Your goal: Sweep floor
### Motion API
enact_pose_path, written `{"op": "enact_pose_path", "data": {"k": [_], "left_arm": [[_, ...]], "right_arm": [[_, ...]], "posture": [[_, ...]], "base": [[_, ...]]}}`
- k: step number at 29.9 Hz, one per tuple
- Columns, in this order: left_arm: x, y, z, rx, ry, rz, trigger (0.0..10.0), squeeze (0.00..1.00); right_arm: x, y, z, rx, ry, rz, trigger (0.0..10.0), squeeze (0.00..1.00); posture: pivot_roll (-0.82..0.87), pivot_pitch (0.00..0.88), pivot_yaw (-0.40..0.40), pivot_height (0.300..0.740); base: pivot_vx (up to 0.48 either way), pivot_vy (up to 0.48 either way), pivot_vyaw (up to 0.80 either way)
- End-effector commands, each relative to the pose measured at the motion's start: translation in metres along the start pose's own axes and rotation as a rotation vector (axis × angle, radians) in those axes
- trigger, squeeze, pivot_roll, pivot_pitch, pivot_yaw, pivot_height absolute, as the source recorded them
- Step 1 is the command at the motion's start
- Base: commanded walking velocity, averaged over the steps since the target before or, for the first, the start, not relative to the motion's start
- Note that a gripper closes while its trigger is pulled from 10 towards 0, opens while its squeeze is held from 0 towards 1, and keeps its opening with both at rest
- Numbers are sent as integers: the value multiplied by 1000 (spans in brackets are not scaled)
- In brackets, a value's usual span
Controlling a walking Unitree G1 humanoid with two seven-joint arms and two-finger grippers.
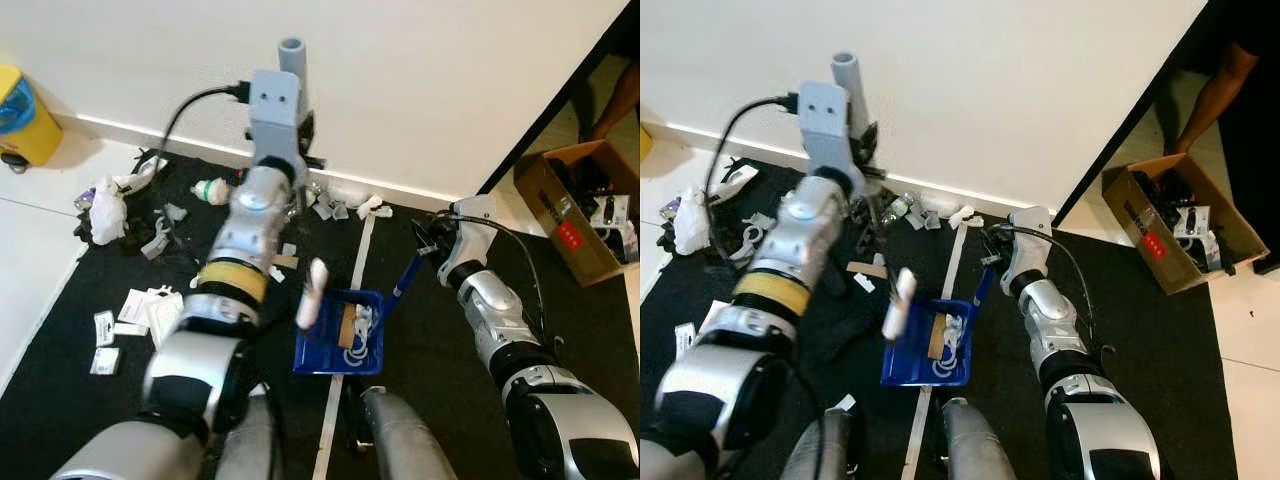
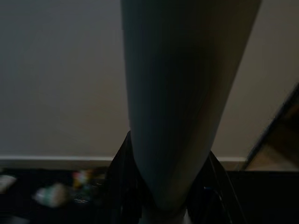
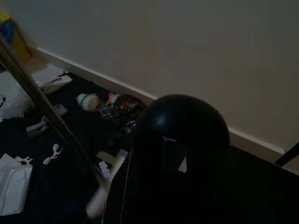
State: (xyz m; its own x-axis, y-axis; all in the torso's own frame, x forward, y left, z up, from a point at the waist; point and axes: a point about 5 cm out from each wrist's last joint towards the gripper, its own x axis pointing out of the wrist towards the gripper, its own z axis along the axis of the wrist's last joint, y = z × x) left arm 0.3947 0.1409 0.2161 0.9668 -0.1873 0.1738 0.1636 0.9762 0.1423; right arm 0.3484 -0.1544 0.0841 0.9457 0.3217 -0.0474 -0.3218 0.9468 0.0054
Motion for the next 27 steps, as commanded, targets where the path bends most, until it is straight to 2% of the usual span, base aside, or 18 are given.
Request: {"op": "enact_pose_path", "data": {"k": [1, 4, 6, 8, 9, 11, 12, 17, 19, 27], "left_arm": [[-4, 16, 8, 68, -59, 33, 10000, 0], [-9, 34, 11, 114, -83, 38, 10000, 0], [-10, 37, 11, 134, -85, 30, 10000, 0], [-16, 41, 3, 278, -45, -49, 10000, 0], [-16, 41, 3, 278, -45, -49, 10000, 0], [-22, 41, -10, 369, 0, -113, 10000, 0], [-24, 41, -14, 383, 11, -125, 10000, 0], [-28, 41, -26, 376, 13, -120, 10000, 0], [-31, 34, -43, 383, 46, -153, 10000, 0], [-33, 21, -57, 359, 81, -211, 10000, 0]], "right_arm": [[-8, 4, -19, 50, 78, 9, 10000, 0], [-9, 3, -20, 57, 77, 1, 10000, 0], [-9, 3, -20, 61, 76, -3, 10000, 0], [-10, 2, -22, 88, 76, -30, 10000, 0], [-10, 2, -22, 88, 76, -30, 10000, 0], [-11, 2, -24, 95, 78, -40, 10000, 0], [-12, 2, -25, 94, 79, -40, 10000, 0], [-13, 1, -25, 97, 75, -48, 10000, 0], [-14, 1, -25, 97, 67, -54, 10000, 0], [-17, -1, -25, 95, 52, -69, 10000, 0]], "posture": [[31, 219, -44, 740], [31, 227, -48, 740], [31, 227, -48, 740], [27, 232, -48, 740], [27, 232, -48, 740], [25, 238, -44, 740], [25, 238, -44, 740], [14, 252, -45, 740], [-11, 278, -49, 740], [-41, 307, -41, 740]], "base": [[0, 0, 0], [0, 0, 0], [0, 0, 0], [0, 0, 0], [0, 0, 0], [0, 0, 0], [0, 0, 0], [0, 0, 0], [0, 0, 0], [0, 0, 0]]}}
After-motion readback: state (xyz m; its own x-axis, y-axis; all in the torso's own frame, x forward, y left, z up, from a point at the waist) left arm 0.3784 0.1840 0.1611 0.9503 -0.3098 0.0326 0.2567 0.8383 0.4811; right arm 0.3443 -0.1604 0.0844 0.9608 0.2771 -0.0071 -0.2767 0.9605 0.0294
